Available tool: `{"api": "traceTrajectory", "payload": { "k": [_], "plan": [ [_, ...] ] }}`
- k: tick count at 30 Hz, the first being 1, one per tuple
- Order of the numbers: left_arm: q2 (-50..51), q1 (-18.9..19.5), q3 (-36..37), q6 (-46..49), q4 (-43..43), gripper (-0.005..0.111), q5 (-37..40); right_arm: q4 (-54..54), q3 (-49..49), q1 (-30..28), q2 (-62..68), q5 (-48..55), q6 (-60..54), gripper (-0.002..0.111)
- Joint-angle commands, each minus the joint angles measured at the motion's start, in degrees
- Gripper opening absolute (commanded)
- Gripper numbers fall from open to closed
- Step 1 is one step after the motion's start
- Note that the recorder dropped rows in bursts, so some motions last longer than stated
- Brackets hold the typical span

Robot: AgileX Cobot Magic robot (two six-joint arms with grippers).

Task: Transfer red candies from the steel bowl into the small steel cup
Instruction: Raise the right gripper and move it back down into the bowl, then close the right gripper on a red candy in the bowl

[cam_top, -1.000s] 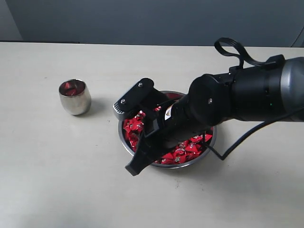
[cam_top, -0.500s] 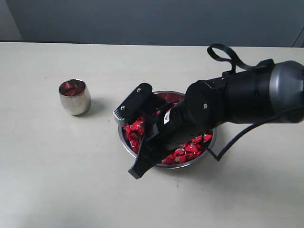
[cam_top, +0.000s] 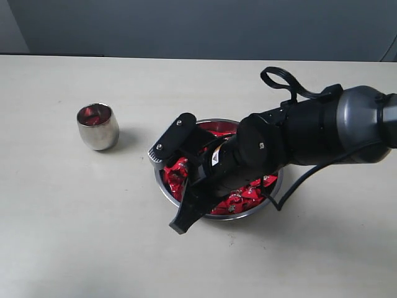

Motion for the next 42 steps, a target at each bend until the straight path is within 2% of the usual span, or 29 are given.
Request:
{"api": "traceTrajectory", "payload": {
  "k": [1, 10, 15, 17, 42],
  "plan": [
    [-0.3, 0.0, 0.2, -0.1, -0.1, 0.000, -0.1, -0.7, 0.4, 0.0, -0.1, -0.5, -0.3, -0.001],
    [-0.3, 0.0, 0.2, -0.1, -0.1, 0.000, -0.1, -0.7, 0.4, 0.0, -0.1, 1.1, -0.3, 0.002],
    [-0.3, 0.0, 0.2, -0.1, -0.1, 0.000, -0.1, -0.6, 0.4, 0.0, -0.1, 1.3, -0.3, 0.029],
    [-0.3, 0.0, 0.2, -0.1, -0.1, 0.000, -0.1, -0.6, 0.4, 0.0, -0.1, 1.3, -0.1, 0.034],
    [-0.3, 0.0, 0.2, -0.1, -0.1, 0.000, -0.1, -0.8, 0.4, 0.0, 1.7, -3.1, 0.1, 0.034]
  ]
}}
